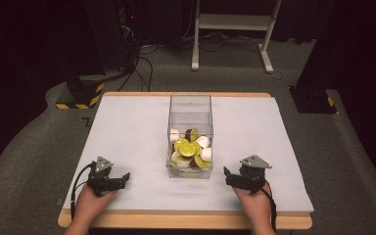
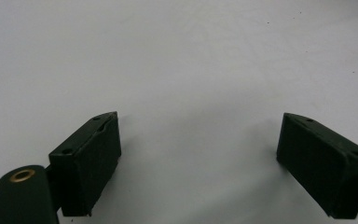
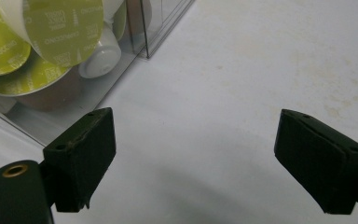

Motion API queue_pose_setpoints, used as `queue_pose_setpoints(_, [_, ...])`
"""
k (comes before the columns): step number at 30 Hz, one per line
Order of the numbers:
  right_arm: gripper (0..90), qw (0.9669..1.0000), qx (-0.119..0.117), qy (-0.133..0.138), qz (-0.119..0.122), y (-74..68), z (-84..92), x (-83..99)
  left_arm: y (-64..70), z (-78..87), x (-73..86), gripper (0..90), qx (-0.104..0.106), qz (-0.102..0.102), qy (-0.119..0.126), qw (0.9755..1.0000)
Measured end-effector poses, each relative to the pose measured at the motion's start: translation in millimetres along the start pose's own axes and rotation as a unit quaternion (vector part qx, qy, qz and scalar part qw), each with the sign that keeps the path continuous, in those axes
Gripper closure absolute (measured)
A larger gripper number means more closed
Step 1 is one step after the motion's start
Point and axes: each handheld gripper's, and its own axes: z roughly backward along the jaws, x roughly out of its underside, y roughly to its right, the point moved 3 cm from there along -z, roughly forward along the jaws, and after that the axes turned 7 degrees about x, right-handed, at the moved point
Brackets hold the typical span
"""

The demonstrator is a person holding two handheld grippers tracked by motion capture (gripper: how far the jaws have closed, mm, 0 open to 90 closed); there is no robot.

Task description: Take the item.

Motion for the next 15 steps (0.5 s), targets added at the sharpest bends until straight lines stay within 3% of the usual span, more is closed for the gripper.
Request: queue_pose_setpoints(15, [13.2, 0.9999, -0.002, 0.013, -0.003, 0.2, 6.7, -4.9, 0.0, 0.0, 0.0, 13.7, 0.0, 0.0, 0.0, 1.0])
